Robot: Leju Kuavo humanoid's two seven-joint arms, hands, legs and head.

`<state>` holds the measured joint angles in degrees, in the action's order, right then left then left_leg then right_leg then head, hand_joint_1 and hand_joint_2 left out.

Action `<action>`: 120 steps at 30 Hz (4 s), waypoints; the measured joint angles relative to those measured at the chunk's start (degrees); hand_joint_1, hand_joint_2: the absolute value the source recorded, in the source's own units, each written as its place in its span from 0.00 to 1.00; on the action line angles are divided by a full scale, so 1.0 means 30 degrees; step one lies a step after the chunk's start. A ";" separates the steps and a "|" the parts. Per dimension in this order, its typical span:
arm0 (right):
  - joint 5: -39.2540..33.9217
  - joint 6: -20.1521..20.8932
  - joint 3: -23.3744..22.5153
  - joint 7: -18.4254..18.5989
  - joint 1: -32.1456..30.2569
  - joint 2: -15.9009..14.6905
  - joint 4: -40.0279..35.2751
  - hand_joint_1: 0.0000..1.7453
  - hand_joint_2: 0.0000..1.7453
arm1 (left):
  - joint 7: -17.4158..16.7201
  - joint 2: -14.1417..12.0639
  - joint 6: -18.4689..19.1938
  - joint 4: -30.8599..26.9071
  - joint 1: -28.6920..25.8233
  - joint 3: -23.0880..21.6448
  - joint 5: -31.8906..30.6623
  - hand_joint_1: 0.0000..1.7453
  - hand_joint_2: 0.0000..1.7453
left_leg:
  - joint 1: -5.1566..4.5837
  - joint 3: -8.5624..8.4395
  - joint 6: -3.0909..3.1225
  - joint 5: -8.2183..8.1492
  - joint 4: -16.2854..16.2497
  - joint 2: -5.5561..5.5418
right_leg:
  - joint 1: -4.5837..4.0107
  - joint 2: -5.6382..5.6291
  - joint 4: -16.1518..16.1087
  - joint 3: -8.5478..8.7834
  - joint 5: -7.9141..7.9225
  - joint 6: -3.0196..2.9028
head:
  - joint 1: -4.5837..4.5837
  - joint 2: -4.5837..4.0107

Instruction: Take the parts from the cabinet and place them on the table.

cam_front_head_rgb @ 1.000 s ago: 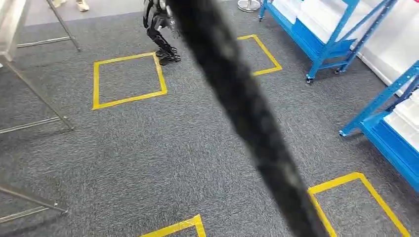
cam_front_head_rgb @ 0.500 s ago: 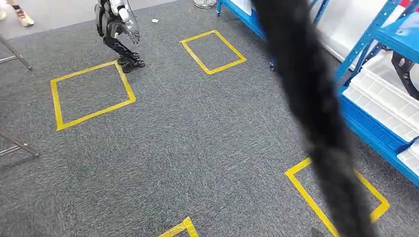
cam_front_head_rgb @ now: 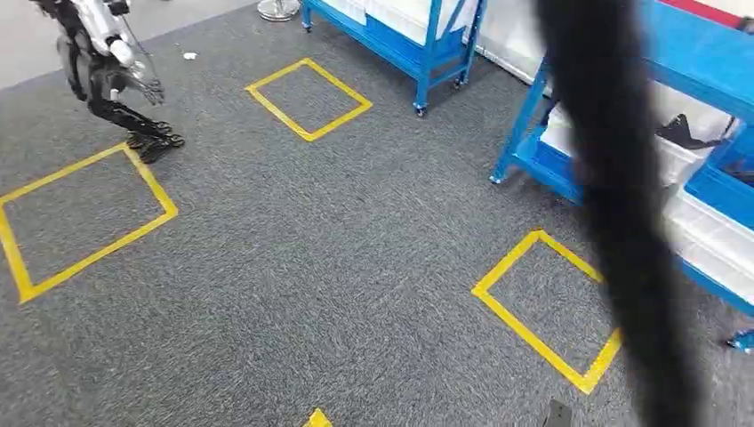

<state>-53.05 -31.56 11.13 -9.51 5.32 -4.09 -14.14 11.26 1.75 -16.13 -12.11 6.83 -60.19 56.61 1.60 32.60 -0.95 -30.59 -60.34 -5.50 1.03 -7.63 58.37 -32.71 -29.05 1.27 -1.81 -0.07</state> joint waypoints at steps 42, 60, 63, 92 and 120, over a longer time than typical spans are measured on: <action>-0.0459 -0.0007 0.0787 -0.0066 -0.0173 -0.0124 0.0080 0.00 0.00 | 0.0634 -0.0102 0.0073 0.0000 -0.0040 0.0000 0.0044 0.00 0.00 | -0.0241 -0.0757 0.0413 -0.0626 0.0185 0.3556 | -0.0267 0.3241 0.1286 -0.0838 0.0527 -0.0215 | -0.0569 0.0000; -0.0816 -0.0043 0.1078 0.0000 0.0037 -0.0270 0.0073 0.00 0.00 | 0.0911 -0.0131 0.0321 -0.0007 0.0014 0.0000 0.0007 0.00 0.00 | -0.0073 0.0381 0.0029 0.0464 0.0148 -0.0337 | -0.0197 0.0395 -0.0060 0.0384 -0.0333 -0.0378 | -0.0102 0.0000; -0.0961 -0.0087 0.1122 0.0044 -0.0013 -0.0211 0.0073 0.00 0.00 | 0.0875 -0.0204 0.0335 -0.0007 -0.0017 0.0000 0.0015 0.00 0.00 | 0.0020 0.0112 0.0383 0.0436 0.0479 0.0553 | -0.0103 -0.0307 -0.0209 0.0352 -0.0357 -0.0046 | -0.0110 0.0000; -0.1158 -0.0219 0.2507 0.0095 0.0044 -0.0095 0.0073 0.00 0.00 | 0.1049 -0.0452 0.0728 -0.0015 0.0155 -0.0007 -0.0029 0.00 0.00 | -0.0458 -0.1289 0.0617 -0.0425 0.1294 0.2722 | -0.0388 0.3935 -0.0359 0.0146 0.0224 0.0076 | -0.0336 0.0007; -0.1523 -0.0343 0.3490 0.0066 -0.0077 -0.0124 0.0073 0.00 0.00 | 0.1027 -0.0539 0.0430 -0.0007 -0.0056 -0.0015 -0.0051 0.00 0.00 | -0.0568 0.1639 0.0303 0.1178 -0.0296 0.1611 | -0.0090 0.1723 -0.0779 0.3342 -0.2661 -0.0252 | 0.0073 0.0000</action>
<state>-57.61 -32.59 21.59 -9.31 5.09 -4.46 -13.92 14.34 0.13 -14.84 -12.13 6.67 -60.24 56.46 -0.11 37.52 -0.04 -27.06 -61.22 -0.67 0.76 -2.47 56.03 -22.69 -37.03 0.51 -1.59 -0.07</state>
